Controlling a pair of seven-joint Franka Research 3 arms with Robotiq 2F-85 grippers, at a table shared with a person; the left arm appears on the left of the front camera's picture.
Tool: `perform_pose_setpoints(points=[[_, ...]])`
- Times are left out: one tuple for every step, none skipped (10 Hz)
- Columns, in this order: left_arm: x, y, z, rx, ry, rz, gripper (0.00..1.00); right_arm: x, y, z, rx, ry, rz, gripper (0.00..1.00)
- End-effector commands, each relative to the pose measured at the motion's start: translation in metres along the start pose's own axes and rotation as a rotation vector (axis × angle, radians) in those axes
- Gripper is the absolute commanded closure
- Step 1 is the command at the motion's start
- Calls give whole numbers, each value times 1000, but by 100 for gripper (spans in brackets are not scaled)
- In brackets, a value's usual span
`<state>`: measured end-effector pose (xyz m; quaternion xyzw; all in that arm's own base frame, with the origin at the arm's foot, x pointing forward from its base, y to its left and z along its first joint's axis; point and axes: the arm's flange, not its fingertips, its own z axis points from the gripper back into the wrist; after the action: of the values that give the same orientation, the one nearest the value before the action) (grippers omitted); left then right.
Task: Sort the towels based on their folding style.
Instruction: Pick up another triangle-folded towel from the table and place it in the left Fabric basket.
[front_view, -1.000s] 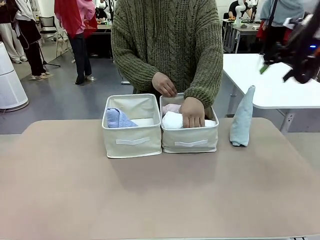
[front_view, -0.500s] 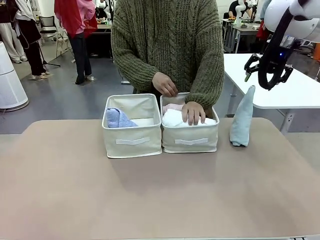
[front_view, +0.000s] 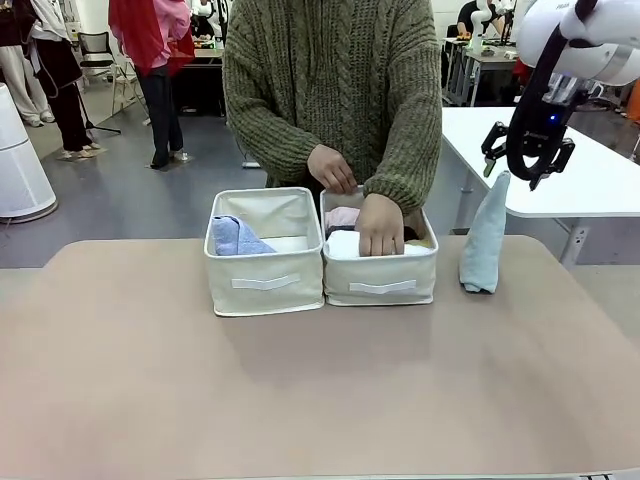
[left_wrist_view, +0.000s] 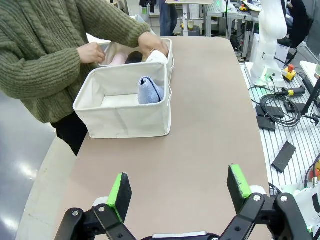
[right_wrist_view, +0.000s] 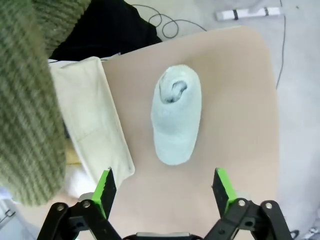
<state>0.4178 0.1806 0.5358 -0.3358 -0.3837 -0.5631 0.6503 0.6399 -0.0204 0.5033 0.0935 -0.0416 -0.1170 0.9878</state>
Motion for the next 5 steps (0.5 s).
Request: perform_pose_setpoints(points=[[1, -1, 1, 6, -16, -13, 0, 27, -2, -8, -38, 18, -8, 0], [1, -1, 1, 6, -16, -13, 0, 35, -5, -16, -43, 10, -17, 0], [1, -1, 1, 6, -16, -13, 0, 43, -8, -24, -57, 0, -38, 0], [1, -1, 1, 6, -16, -13, 0, 49, -11, -32, -60, -2, -38, 0], [1, -1, 1, 6, -16, -13, 0, 54, -10, -41, -79, -7, -34, 0]])
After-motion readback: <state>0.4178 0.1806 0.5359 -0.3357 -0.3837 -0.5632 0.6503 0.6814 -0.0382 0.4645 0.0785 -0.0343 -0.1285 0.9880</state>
